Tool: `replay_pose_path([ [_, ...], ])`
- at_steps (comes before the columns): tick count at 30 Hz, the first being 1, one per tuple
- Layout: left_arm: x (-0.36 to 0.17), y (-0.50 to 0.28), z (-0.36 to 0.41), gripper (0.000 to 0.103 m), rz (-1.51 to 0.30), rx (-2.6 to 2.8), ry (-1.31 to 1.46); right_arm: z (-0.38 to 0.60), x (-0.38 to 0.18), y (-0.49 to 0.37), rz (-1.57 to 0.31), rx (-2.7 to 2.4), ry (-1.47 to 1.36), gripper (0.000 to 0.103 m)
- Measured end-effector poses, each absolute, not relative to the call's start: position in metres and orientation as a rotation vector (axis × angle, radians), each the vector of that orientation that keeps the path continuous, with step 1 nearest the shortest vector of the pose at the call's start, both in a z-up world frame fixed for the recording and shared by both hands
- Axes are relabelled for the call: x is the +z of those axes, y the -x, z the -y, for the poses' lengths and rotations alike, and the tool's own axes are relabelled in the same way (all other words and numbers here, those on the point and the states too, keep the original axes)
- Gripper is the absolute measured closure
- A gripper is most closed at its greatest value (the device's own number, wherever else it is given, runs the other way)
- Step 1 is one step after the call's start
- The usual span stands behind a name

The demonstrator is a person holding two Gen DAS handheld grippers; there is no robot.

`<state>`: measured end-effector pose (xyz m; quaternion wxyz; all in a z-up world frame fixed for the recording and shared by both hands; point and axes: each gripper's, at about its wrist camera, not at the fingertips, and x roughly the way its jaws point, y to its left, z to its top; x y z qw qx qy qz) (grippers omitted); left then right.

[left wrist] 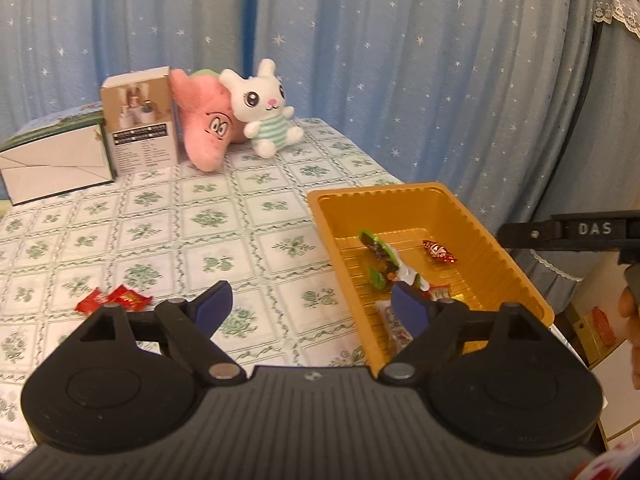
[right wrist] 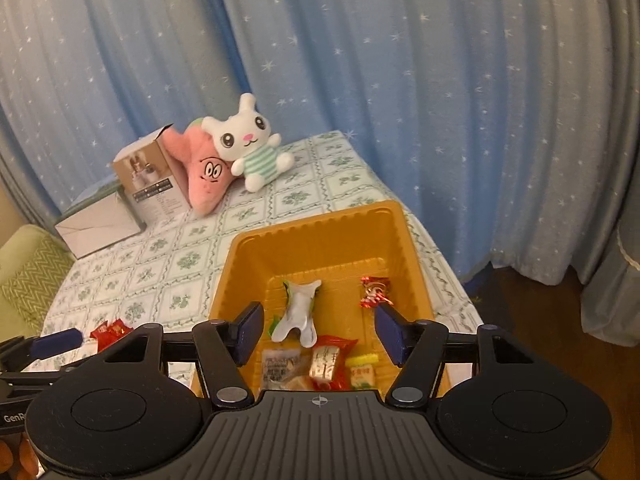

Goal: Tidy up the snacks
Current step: 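Withdraw both tools from the orange tray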

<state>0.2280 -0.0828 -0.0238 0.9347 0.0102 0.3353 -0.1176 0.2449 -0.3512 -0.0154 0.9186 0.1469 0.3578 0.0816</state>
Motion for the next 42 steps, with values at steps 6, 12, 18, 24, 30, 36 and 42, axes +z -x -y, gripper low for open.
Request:
replay_pose_path([
  [6,-0.013,-0.204,0.069,0.012,-0.679,-0.227,0.0,0.347,-0.001,-0.217,-0.734,0.155,-0.304,0.041],
  [12,-0.001,-0.177,0.06,0.008,-0.666,-0.209,0.015,0.333,0.015,-0.193,-0.718,0.168,-0.302,0.039],
  [18,0.009,-0.156,0.046,0.007,-0.664,-0.184,0.025,0.314,0.028,-0.176,-0.703,0.197,-0.288,0.037],
  [24,0.015,-0.14,0.029,0.007,-0.655,-0.142,0.015,0.289,0.035,-0.167,-0.699,0.236,-0.27,0.034],
  [30,0.019,-0.129,0.006,0.007,-0.645,-0.108,0.027,0.266,0.038,-0.163,-0.697,0.276,-0.251,0.033],
  [36,0.018,-0.122,-0.023,0.007,-0.647,-0.057,0.046,0.241,0.035,-0.165,-0.701,0.317,-0.232,0.033],
  [42,0.015,-0.122,-0.054,0.007,-0.655,0.005,0.049,0.218,0.03,-0.172,-0.706,0.353,-0.217,0.033],
])
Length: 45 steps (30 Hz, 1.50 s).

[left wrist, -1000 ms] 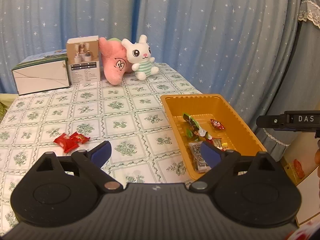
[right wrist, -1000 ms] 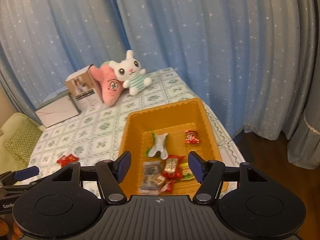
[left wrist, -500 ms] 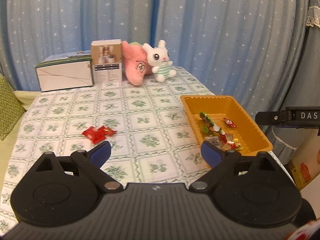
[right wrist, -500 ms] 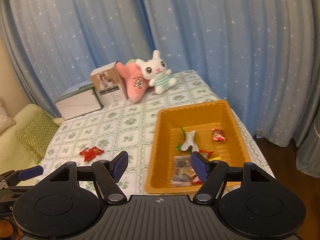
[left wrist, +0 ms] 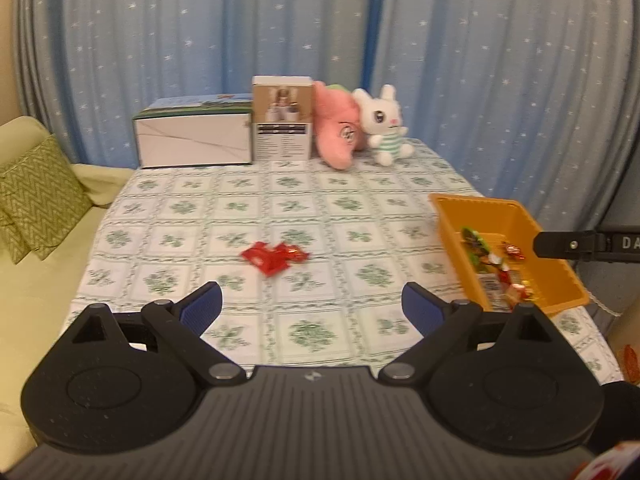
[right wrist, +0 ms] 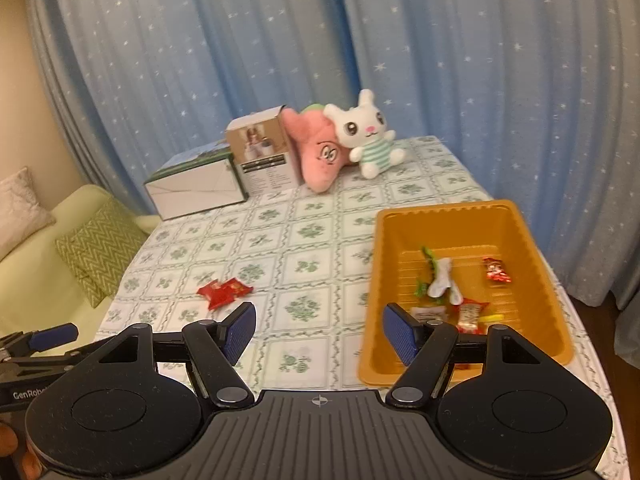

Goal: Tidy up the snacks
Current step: 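Withdraw both tools from the orange tray, then grasp the red-and-gold wrapped candy on the table with the right tool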

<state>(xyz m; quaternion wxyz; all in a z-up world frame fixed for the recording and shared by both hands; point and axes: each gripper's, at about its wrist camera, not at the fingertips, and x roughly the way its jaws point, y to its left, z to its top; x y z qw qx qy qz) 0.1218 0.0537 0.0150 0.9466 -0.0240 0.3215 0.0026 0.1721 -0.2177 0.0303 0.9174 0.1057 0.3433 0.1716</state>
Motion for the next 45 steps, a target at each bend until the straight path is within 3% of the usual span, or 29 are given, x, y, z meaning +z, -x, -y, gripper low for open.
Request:
replay_pose_path([
  [12,-0.008,-0.153,-0.105,0.007,-0.678,0.081,0.033,0.161,0.007,-0.205,-0.712,0.436,-0.148,0.033],
  [30,-0.076,-0.258,-0.156,0.007,-0.725,0.105,0.046,0.066,-0.079,-0.317,-0.744,0.609,-0.02,0.034],
  [36,-0.086,-0.284,-0.166,0.008,-0.733,0.105,0.031,0.04,-0.103,-0.343,-0.725,0.704,0.077,0.05],
  [45,-0.096,-0.301,-0.178,0.008,-0.763,0.111,0.09,0.015,-0.133,-0.366,-0.761,0.758,0.164,0.061],
])
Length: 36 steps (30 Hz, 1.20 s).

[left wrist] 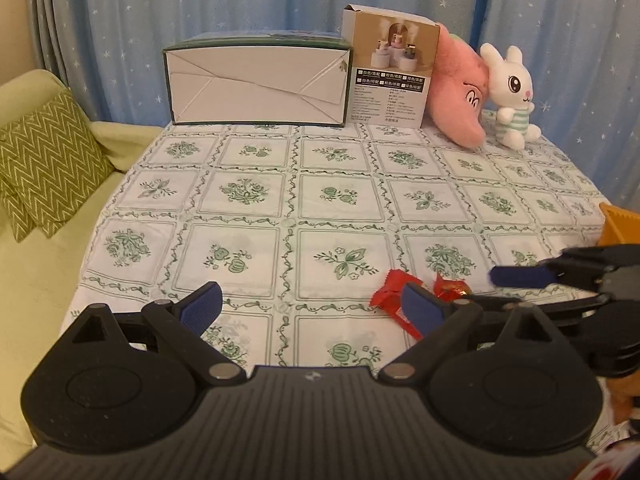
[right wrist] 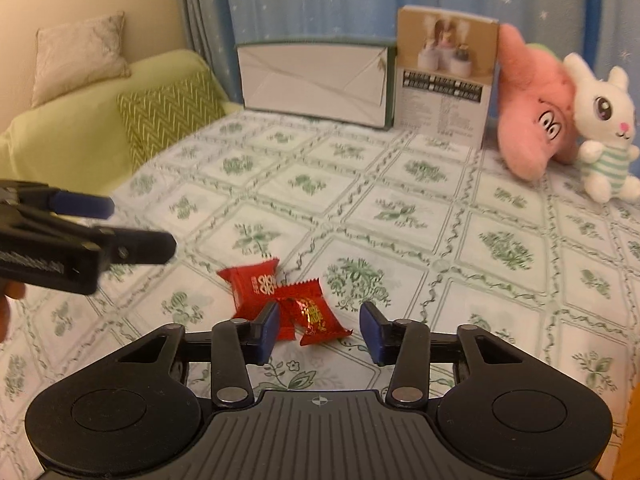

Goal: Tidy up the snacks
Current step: 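Grasp the red-and-gold wrapped candy on the table with the right tool, then grasp the red candy packet with the left tool while the right tool holds its candy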

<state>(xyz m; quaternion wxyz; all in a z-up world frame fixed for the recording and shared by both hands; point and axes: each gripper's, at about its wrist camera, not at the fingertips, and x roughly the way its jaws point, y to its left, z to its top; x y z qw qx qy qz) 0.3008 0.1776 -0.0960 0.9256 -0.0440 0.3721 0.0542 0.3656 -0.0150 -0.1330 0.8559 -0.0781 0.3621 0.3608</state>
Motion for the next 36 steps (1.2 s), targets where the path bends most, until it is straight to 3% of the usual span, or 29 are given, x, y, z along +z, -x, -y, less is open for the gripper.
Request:
replay_pose_path([
  [8,-0.098,-0.302,-0.181,0.008,-0.776,0.123,0.105,0.007,-0.14,-0.375,-0.753,0.758,0.184,0.073],
  [10,-0.099,-0.303,-0.181,0.008,-0.782,0.12,0.102,0.005,-0.142,-0.375,-0.761,0.755,0.199,0.081],
  [24,-0.107,-0.305,-0.179,0.008,-0.796,0.078,0.121,-0.001,-0.138,-0.362,-0.797,0.842,0.135,0.083],
  [30,-0.117,-0.317,-0.159,0.017,-0.794,-0.02,0.065,0.026,-0.133,-0.375,-0.809,0.669,0.099,0.082],
  [36,-0.127,-0.331,-0.132,0.037,-0.794,-0.071,-0.007,0.049,-0.134,-0.387,-0.845,0.577,0.021,0.082],
])
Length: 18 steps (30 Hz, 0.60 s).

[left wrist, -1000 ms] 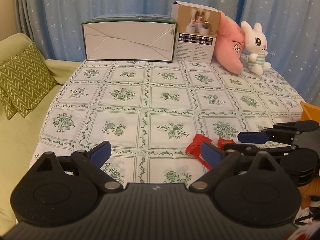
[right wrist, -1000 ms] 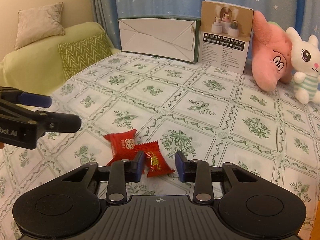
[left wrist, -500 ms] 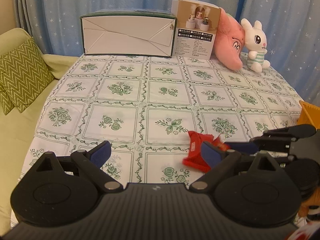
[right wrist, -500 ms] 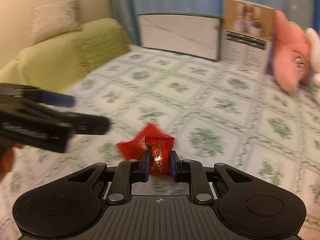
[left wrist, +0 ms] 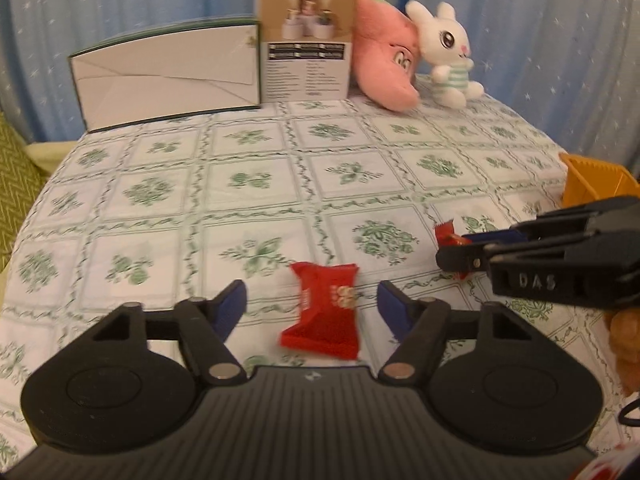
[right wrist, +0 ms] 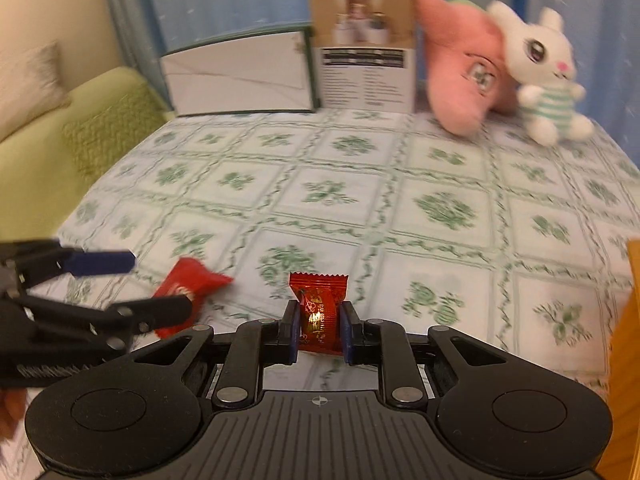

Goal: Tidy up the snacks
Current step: 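Grasp the red candy packet with the left tool while the right tool holds its candy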

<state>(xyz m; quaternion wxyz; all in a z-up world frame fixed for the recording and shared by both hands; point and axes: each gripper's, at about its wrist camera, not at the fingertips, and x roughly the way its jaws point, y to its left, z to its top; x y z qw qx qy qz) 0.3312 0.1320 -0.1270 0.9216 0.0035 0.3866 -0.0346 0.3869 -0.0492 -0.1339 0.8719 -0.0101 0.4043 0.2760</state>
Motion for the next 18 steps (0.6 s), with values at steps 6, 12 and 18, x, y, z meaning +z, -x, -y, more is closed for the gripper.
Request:
replay_pose_path([
  [6,-0.14,-0.341,-0.117,0.062,-0.827,-0.059,-0.067,0.056,-0.132,-0.39,-0.846,0.563,-0.012,0.083],
  [12,-0.142,-0.342,-0.115,0.075,-0.827,-0.061,-0.073,0.06,-0.13,-0.391,-0.842,0.561,-0.026,0.083],
  [18,-0.137,-0.339,-0.113,0.08,-0.837,-0.065,-0.041,0.065,-0.127,-0.39,-0.838,0.559,-0.04,0.083],
])
